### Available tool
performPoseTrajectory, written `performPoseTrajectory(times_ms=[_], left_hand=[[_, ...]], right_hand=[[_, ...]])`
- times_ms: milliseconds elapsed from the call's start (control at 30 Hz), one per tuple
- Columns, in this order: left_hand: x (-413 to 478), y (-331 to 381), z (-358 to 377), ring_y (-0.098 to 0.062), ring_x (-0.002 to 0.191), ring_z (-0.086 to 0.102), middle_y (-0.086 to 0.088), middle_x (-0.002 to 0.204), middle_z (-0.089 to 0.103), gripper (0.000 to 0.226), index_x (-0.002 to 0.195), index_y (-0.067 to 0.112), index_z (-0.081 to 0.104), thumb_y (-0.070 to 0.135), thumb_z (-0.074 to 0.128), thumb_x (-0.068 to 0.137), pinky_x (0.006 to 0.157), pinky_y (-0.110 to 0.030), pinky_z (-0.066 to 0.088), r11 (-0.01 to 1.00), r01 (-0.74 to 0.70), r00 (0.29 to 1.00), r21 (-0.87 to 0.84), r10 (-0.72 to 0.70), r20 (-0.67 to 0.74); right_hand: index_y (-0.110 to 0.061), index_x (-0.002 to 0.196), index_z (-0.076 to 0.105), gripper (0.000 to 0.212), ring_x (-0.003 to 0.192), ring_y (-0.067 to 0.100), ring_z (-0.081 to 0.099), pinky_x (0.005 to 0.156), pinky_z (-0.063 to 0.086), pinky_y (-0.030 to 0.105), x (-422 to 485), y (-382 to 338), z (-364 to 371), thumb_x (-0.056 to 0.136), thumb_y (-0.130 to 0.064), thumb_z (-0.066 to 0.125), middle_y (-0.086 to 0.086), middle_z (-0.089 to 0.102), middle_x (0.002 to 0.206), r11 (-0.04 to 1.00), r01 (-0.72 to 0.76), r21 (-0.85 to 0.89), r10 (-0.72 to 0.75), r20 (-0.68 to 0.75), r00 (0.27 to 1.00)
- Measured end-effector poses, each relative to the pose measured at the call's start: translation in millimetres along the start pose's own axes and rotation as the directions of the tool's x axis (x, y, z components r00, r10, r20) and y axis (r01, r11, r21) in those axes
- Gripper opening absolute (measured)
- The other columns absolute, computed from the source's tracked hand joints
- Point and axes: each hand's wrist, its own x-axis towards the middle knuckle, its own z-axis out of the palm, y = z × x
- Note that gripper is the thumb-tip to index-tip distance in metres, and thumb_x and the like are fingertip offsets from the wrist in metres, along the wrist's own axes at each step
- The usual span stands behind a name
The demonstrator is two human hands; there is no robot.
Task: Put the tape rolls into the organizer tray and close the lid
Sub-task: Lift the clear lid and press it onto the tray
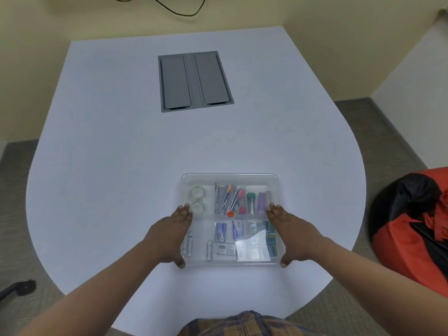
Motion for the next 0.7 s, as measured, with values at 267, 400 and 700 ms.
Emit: performPoseTrajectory(times_ms=[267, 400, 700], left_hand=[[0.3, 0.3, 7.1, -0.011, 0.148, -0.011, 0.001, 0.160, -0.018, 0.139, 0.151, 0.016, -0.009, 0.050, 0.086, 0.056, 0.118, -0.035, 0.018, 0.999, 0.037, 0.998, -0.013, -0.038, -0.041], [1.5, 2.1, 7.8, -0.013, 0.148, -0.011, 0.000, 0.161, -0.018, 0.140, 0.151, 0.016, -0.010, 0.049, 0.087, 0.055, 0.119, -0.037, 0.015, 0.999, 0.053, 0.998, -0.012, -0.053, -0.032], [15.7, -0.8, -11.2, -0.022, 0.148, -0.012, -0.009, 0.157, -0.027, 0.151, 0.147, 0.009, -0.021, 0.053, 0.087, 0.052, 0.120, -0.038, 0.013, 0.999, 0.034, 0.999, 0.039, -0.034, -0.005]], right_hand=[[-0.010, 0.148, -0.018, 0.144, 0.147, 0.017, -0.010, 0.116, 0.008, 0.028, 2.1, -2.0, 7.8, 0.058, -0.051, 0.086, 0.006, -0.018, 0.159, 0.999, -0.007, -0.034, 0.006, -0.030, 1.000], [-0.010, 0.148, -0.017, 0.143, 0.147, 0.018, -0.010, 0.119, 0.006, 0.035, 2.8, -1.4, 7.0, 0.058, -0.054, 0.085, 0.007, -0.017, 0.159, 0.998, -0.009, -0.063, 0.008, -0.021, 1.000], [-0.020, 0.152, 0.013, 0.118, 0.147, 0.015, 0.014, 0.118, 0.008, 0.033, 16.2, 4.8, -24.3, 0.063, -0.051, 0.083, 0.001, 0.013, 0.161, 0.999, -0.007, 0.033, 0.012, -0.153, 0.988]])
